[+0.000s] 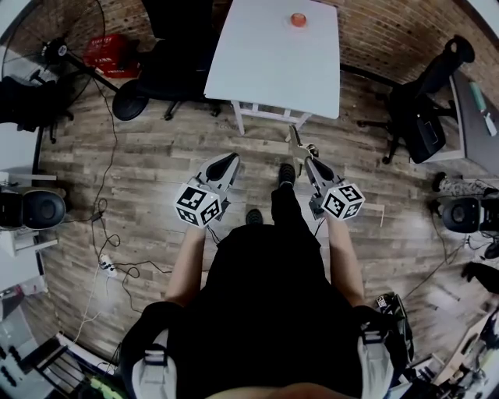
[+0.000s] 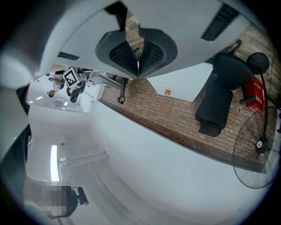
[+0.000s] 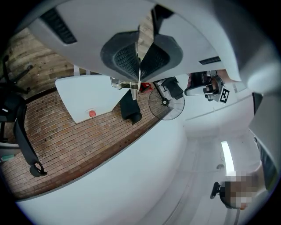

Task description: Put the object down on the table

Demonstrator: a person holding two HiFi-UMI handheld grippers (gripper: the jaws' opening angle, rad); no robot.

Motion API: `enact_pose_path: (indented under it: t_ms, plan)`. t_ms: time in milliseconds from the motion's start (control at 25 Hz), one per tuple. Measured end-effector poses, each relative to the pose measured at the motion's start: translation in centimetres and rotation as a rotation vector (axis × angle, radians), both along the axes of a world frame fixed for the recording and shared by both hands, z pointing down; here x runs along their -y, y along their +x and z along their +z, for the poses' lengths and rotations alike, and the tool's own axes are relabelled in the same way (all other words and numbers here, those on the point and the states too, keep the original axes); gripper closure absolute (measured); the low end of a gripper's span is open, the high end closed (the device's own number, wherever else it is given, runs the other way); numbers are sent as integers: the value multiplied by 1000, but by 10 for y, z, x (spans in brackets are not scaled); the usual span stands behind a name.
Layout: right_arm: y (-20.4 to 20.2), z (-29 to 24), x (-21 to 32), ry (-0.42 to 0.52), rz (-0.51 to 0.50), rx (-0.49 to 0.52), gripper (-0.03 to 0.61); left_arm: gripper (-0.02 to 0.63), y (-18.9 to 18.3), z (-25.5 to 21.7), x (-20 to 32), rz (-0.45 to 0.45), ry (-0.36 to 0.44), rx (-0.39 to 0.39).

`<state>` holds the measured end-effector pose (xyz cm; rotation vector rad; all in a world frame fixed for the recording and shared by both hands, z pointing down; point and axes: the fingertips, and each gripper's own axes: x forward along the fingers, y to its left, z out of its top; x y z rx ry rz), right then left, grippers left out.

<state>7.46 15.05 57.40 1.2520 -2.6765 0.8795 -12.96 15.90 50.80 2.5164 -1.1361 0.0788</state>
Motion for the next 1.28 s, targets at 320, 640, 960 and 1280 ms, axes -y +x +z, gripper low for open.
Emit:
enact_pose_path:
  t_ms: [320, 640, 960, 1280]
  plan:
    - [1, 3, 34, -6, -12, 8, 574, 589, 9, 1, 30, 3, -16, 12]
    - [15, 2, 83, -12, -34, 15, 574, 589, 29, -7, 77, -1, -13, 33]
    - [35, -1, 132, -26, -66, 22, 574, 589, 47, -16, 118, -37, -15, 44]
    - [52, 0, 179, -38, -122, 29, 574, 589, 63, -21, 159, -97, -23, 57]
